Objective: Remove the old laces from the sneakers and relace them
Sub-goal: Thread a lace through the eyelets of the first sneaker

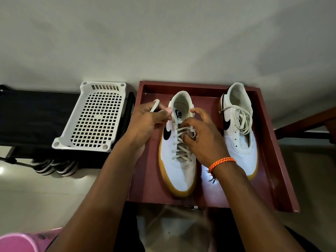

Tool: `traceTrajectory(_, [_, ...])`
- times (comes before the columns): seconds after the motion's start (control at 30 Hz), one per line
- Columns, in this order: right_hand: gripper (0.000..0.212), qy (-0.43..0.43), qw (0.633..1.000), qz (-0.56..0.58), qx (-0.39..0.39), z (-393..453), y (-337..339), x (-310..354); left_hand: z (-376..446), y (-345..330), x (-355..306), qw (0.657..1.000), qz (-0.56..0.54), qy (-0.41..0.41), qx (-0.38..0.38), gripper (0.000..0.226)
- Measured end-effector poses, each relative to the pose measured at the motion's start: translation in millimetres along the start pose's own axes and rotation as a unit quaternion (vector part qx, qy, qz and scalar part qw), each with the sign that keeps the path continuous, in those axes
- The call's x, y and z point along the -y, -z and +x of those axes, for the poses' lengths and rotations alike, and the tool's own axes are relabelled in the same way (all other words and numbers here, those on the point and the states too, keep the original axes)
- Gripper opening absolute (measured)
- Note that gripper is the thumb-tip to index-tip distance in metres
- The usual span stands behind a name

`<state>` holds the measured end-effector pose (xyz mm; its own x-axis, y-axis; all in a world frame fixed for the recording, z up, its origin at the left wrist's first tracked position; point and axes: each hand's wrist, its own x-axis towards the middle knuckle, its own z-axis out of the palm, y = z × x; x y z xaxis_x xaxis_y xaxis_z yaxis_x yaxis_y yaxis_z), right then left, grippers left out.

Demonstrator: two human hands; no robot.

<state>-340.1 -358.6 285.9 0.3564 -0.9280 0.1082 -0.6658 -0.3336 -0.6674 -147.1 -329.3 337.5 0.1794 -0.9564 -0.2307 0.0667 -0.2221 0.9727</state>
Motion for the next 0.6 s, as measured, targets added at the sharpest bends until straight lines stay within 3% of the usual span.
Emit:
traceTrajectory(0.1, [0.026,-0.006,1.000,0.002,0.003,-0.1,0.7,0.6,1.3,5.9,-3.0,0.991,-0.131,0.012,0.022,0.020])
traceTrajectory(0.33, [0.027,-0.018,0.999,0.027,0.014,-0.5,2.8,2.3,1.6,15.8,-7.4,0.957,-0.288,0.027,0.031,0.015])
traceTrajectory(0.4, [0.029,-0.009,1.000,0.029,0.007,-0.1,3.3,3.5,2.8,14.7,-5.3,0.962,-0.273,0.022,0.024,0.016])
traceTrajectory(0.5, [0.027,-0.010,0.999,-0.033,-0.041,-0.4,1.8,15.9,0.6,2.8,-7.4,0.989,-0.140,-0.034,0.008,0.016])
traceTrajectory(0.6, [0.021,0.001,0.997,0.048,-0.057,-2.2,-3.5,32.5,-5.2,-12.0,-8.6,0.994,-0.050,-0.082,0.048,0.014])
